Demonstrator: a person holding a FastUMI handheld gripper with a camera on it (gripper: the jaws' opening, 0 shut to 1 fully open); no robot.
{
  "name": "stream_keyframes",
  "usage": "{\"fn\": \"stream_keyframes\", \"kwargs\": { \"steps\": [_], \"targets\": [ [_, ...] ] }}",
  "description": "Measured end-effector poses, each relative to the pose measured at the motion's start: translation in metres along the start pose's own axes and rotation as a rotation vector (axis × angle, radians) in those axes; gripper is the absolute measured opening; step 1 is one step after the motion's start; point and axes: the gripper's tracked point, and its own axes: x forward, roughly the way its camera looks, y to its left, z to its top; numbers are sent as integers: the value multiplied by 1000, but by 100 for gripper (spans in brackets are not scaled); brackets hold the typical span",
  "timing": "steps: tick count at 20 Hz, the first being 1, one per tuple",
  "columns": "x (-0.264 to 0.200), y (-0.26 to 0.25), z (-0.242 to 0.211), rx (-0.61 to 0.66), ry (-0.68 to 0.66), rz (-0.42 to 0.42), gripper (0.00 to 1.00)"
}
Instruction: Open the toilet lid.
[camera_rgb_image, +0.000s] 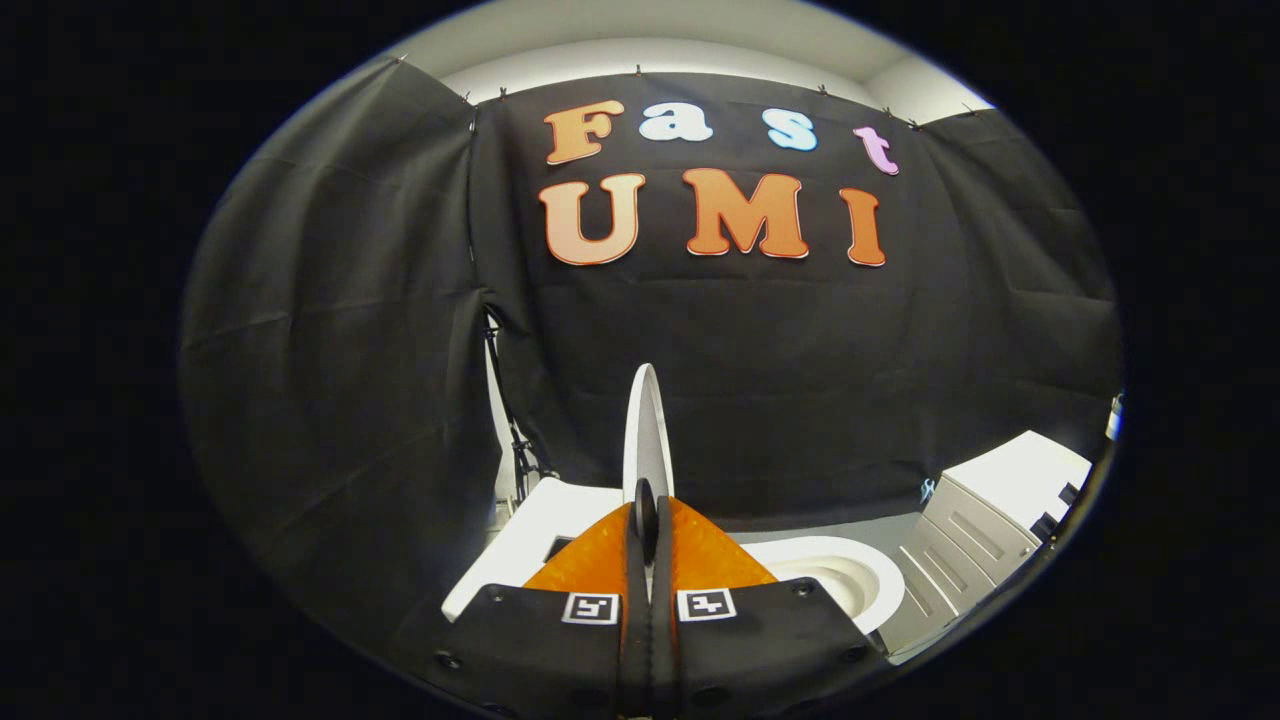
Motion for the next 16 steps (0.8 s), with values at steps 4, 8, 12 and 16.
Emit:
{"fn": "stream_keyframes", "kwargs": {
  "steps": [4, 8, 12, 16],
  "targets": [
    [2, 21, -4, -17, 8, 30, 8],
    [4, 41, -9, -32, 17, 58, 8],
    [5, 53, -12, -60, 17, 67, 8],
    [6, 58, -16, -74, 14, 69, 8]
  ]
}}
